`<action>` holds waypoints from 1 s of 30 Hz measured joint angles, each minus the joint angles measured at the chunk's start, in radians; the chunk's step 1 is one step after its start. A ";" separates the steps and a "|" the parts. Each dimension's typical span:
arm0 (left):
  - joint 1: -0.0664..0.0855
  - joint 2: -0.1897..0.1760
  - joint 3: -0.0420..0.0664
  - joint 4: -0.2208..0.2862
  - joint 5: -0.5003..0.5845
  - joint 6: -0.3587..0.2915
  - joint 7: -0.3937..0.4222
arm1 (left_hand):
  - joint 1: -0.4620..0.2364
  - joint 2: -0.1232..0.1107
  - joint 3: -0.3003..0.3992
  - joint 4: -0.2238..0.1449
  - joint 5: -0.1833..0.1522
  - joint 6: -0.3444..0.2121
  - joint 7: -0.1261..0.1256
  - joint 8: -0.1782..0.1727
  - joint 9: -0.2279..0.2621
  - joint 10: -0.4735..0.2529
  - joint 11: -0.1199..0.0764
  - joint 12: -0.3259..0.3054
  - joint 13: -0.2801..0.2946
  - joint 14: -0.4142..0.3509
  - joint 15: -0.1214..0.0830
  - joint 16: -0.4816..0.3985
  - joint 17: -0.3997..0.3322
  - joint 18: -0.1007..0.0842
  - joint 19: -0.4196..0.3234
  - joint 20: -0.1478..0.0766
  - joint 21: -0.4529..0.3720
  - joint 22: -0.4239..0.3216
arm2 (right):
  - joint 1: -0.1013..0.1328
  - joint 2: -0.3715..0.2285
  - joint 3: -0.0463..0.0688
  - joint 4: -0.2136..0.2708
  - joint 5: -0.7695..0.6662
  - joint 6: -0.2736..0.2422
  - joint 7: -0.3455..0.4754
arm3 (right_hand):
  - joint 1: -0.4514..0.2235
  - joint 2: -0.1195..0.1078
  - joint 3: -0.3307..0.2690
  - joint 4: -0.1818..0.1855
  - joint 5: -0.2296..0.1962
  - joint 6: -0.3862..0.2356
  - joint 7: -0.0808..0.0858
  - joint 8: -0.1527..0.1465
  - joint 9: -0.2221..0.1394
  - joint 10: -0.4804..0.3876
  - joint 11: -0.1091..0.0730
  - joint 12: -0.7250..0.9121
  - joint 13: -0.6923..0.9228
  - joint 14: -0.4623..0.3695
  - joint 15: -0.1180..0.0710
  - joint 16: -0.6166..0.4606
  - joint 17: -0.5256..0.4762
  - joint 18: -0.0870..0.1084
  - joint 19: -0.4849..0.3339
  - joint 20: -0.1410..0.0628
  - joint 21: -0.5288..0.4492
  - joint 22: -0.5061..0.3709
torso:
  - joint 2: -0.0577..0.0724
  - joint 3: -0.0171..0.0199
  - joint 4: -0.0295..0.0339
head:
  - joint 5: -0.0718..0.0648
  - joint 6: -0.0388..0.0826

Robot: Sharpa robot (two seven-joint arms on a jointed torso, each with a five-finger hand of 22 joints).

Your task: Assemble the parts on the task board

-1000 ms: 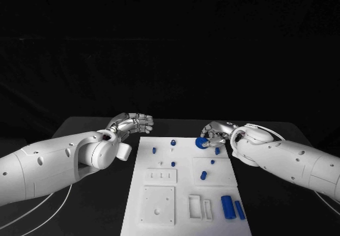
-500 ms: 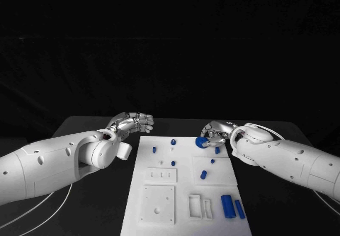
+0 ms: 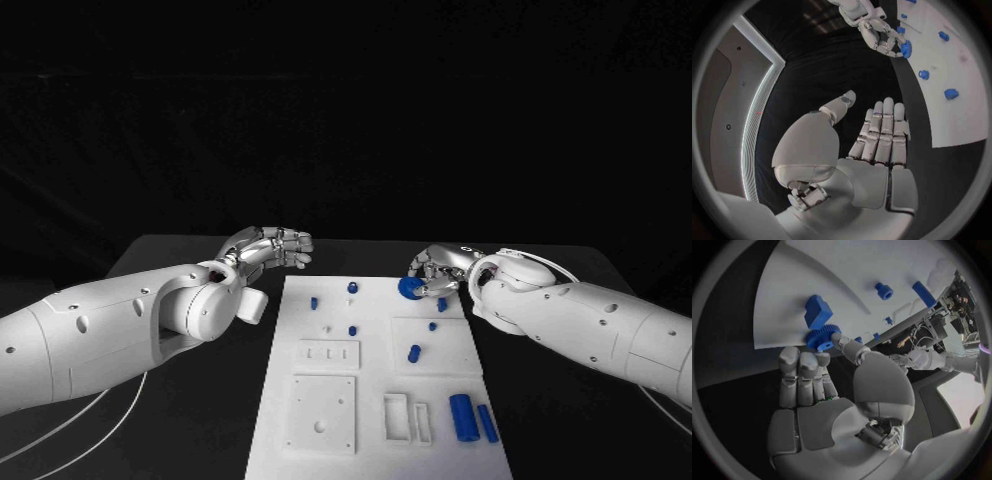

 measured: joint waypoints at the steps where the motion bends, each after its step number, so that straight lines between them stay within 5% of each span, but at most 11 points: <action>1: 0.000 0.000 0.000 0.000 0.000 0.000 0.000 | -0.001 0.001 0.000 0.000 0.000 0.000 0.000 0.000 0.000 0.000 0.000 0.000 0.000 0.000 0.000 -0.003 0.000 0.000 0.000 0.000 0.000 0.000 | 0.001 0.000 0.000 0.000 -0.001 0.003 0.000 | 0.000 0.000 0.026 0.016 -0.010 0.000 0.000 0.000 0.000 -0.001 0.000 0.000 0.000 -0.001 -0.001 -0.004 0.001 0.000 0.000 0.000 0.000 0.000 | 0.000 0.0000 -0.0001 | 0.000 0.000; 13: 0.000 0.000 0.000 0.001 0.000 0.002 0.000 | -0.009 0.009 0.000 0.000 0.000 0.000 0.000 0.000 -0.001 -0.004 0.004 -0.004 -0.001 0.000 0.000 -0.004 0.001 0.000 0.000 0.000 0.000 0.000 | 0.004 0.000 0.000 0.003 -0.021 0.014 -0.003 | -0.017 0.003 0.090 0.053 -0.037 -0.007 -0.007 0.003 0.005 -0.016 -0.002 0.004 0.000 -0.002 -0.001 -0.004 0.005 0.000 -0.002 0.002 0.000 0.000 | 0.000 0.0000 -0.0002 | -0.002 -0.001; 30: 0.000 0.001 0.000 -0.002 0.000 0.003 0.000 | -0.009 0.009 0.000 0.000 0.000 0.000 0.000 0.000 -0.001 -0.004 0.004 -0.004 -0.001 0.000 0.000 -0.004 0.001 -0.001 0.000 0.000 0.000 0.001 | -0.011 -0.005 -0.010 0.038 -0.118 -0.080 -0.043 | -0.050 -0.040 0.029 0.048 -0.064 -0.007 -0.007 0.035 0.015 -0.016 -0.002 0.015 -0.003 0.014 -0.015 -0.004 0.006 0.000 0.013 -0.002 0.012 0.000 | 0.000 0.0000 -0.0002 | -0.002 0.002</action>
